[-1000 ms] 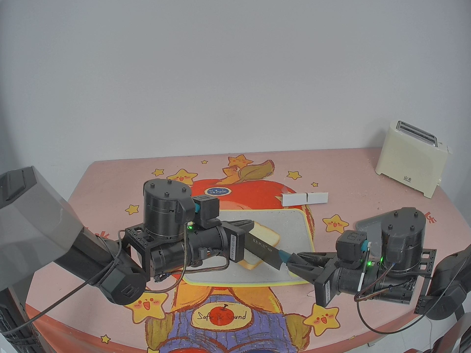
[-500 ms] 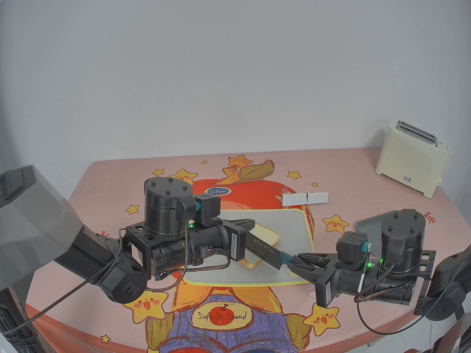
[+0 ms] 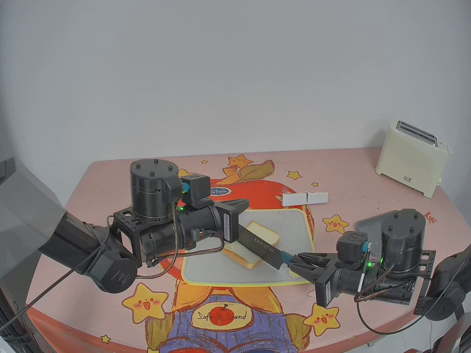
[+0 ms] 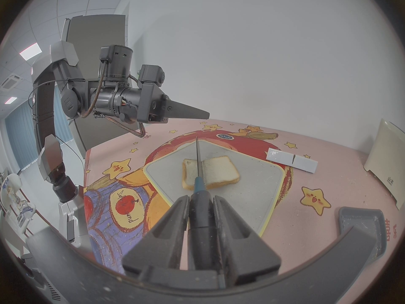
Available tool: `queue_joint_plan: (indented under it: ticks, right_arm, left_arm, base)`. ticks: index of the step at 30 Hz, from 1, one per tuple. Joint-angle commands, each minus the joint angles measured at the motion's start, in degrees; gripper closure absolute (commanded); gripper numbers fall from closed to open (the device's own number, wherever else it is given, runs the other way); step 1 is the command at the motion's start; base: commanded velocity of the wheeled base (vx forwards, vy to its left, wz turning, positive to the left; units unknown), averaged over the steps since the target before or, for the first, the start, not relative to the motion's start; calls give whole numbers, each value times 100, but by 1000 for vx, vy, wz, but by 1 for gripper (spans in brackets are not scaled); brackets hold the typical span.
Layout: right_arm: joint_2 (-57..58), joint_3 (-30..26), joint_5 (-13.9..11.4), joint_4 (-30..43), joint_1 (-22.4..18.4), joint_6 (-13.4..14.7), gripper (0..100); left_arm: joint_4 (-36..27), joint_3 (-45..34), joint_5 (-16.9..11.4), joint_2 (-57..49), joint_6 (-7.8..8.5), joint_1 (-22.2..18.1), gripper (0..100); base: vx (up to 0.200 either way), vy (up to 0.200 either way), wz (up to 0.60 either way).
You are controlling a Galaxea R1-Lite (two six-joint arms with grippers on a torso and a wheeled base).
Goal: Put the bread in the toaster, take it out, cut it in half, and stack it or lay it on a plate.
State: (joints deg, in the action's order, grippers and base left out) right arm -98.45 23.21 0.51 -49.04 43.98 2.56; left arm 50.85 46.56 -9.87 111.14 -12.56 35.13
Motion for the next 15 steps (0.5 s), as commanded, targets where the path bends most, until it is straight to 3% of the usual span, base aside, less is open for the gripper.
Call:
queue_joint_plan:
  ticks: [1,15]
  right_arm:
    - [-7,-1,-7,-9,5,-10,100]
    - [28,17,-7,-26,5,8,100]
  left_arm:
    - [13,-76,3,22,-1,-24,100]
    - [31,-112,3,338,-10,-6,100]
  base:
    - [0,0,0]
    - [0,0,0]
